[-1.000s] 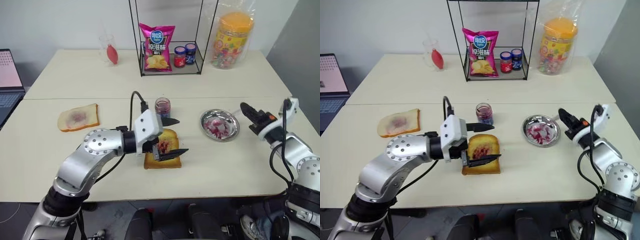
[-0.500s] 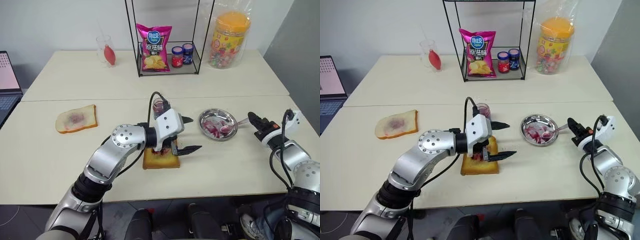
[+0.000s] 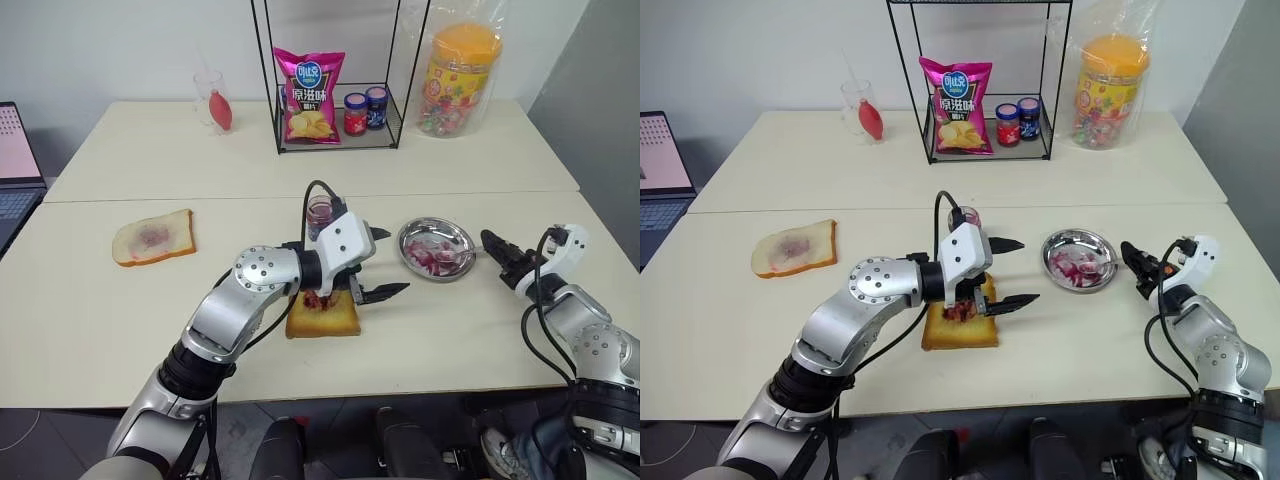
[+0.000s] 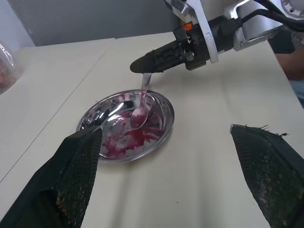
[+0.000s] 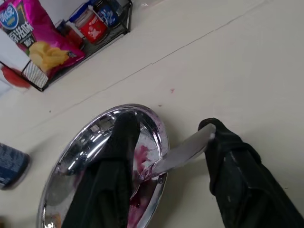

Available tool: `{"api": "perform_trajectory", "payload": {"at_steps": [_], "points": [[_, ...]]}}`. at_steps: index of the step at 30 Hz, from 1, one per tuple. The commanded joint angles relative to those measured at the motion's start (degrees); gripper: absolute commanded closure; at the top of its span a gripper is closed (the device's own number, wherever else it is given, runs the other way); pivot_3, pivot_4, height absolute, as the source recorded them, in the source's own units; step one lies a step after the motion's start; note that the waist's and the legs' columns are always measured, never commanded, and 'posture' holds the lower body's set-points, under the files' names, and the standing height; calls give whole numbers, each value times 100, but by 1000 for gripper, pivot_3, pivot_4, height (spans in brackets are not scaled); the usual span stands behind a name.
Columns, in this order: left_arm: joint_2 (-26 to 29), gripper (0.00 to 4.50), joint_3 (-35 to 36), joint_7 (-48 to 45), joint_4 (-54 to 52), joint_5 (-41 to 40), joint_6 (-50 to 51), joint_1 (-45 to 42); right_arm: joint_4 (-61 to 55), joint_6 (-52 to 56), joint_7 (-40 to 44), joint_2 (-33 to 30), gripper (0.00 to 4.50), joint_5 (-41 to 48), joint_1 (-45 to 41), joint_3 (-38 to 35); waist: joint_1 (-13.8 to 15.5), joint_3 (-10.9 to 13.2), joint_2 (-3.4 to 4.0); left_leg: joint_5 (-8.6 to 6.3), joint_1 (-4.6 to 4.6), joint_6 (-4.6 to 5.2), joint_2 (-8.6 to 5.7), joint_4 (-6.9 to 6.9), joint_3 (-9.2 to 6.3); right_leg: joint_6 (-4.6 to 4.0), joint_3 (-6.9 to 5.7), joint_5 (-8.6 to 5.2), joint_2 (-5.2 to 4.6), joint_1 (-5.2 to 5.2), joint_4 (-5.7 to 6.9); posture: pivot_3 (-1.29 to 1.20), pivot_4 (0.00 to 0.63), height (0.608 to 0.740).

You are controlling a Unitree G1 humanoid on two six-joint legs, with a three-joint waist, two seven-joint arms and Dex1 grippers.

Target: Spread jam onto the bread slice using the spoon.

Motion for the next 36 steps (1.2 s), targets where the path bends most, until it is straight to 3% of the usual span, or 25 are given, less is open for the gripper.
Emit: {"api": "perform_trajectory", "payload": {"at_steps": [1, 23, 26, 29, 33, 36], "points": [[-101, 0, 87, 5, -81, 12, -142, -136, -236, -365, 15, -99, 1274, -363, 15, -2, 2, 0, 0, 0, 0, 0, 0, 0, 0, 0, 0, 0, 0, 0, 0, 0, 150, 740], [-156, 0, 347, 102, -200, -75, -59, -110, -382, -1264, 86, 15, 1274, -1068, -46, -50, 9, 0, 0, 0, 2, 0, -2, 1, -1, 0, 0, 1, -2, 3, 0, 0, 150, 740], [182, 0, 896, 128, -522, -271, 204, 15, -943, -1127, 592, -278, 1274, -921, 103, 117, -2, 0, 2, 0, 2, 0, -2, 1, -1, -1, 0, 1, -2, 2, 2, 0, 150, 740], [913, 0, 1639, 77, -894, -413, 698, 329, -1627, -891, 1230, -756, 1274, -757, 375, 265, -7, 1, 4, 0, 3, 0, -1, -1, -4, 0, -2, 0, -2, 0, 3, 0, 150, 740], [1946, 0, 2792, -67, -861, -421, 862, 1229, -2093, -794, 2012, -1443, 1274, -665, 752, 267, -23, 1, 4, 0, 6, 0, 3, -3, -7, -1, -6, -1, 0, 1, 3, 0, 150, 740], [2412, 0, 3438, -395, -778, -492, 739, 1955, -2203, -749, 2584, -1889, 1274, -669, 1078, 267, 5, 2, 1, 0, 9, 0, 0, 3, -9, -1, -12, -1, -7, 15, -6, 0, 150, 740]]}}
